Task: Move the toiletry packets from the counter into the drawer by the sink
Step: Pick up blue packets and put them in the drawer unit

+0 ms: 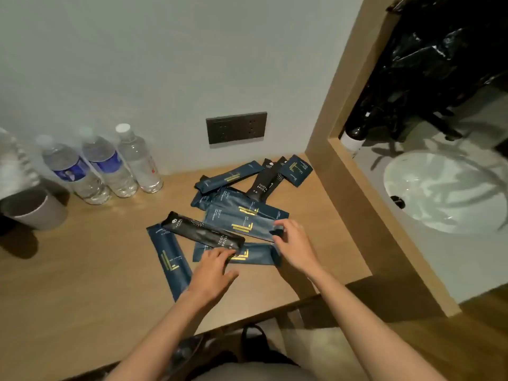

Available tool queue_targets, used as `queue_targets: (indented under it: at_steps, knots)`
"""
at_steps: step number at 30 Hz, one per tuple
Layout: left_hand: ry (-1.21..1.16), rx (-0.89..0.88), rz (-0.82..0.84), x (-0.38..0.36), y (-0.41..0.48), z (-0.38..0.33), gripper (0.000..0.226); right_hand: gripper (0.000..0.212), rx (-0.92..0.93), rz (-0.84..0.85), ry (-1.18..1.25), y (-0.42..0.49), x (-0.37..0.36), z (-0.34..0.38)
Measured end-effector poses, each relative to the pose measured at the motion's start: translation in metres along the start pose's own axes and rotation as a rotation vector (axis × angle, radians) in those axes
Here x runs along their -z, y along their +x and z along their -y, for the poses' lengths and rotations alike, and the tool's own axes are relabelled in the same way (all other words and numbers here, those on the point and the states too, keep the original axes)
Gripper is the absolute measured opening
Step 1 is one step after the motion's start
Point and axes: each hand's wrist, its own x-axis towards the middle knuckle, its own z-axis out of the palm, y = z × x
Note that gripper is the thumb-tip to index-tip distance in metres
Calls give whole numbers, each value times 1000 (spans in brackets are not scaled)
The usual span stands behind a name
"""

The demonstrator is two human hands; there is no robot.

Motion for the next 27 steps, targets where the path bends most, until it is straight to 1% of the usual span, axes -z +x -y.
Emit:
queue_targets:
  at_steps: [3, 6, 12, 14, 17, 20, 22, 25, 27]
  knots:
    - [132, 41, 12, -7, 10, -2, 59, 37, 32, 88, -83, 28, -1, -10]
    - [188, 88, 22, -12, 17, -5, 61, 43, 53, 176, -159, 49, -7, -17]
    - [297, 98, 54, -18, 28, -6, 68, 57, 81, 219, -281, 69, -19, -25]
    - [329, 94, 56, -17, 31, -5, 69, 57, 81, 217, -305, 70, -21, -25]
    - [381, 103, 67, -18, 33, -5, 68, 47, 39, 230, -270, 74, -24, -25]
    - [398, 79, 41, -20, 31, -4, 66, 28, 2, 239, -219, 76, -21, -29]
    - [419, 47, 26, -21, 31, -3, 66, 19, -32, 249, -167, 76, -14, -34]
    - [400, 4, 40, -21, 32, -2, 63, 13, -101, 232, -75, 71, 1, -49]
    - [392, -48, 54, -20, 31, 0, 61, 15, -135, 213, -46, 67, 11, -62]
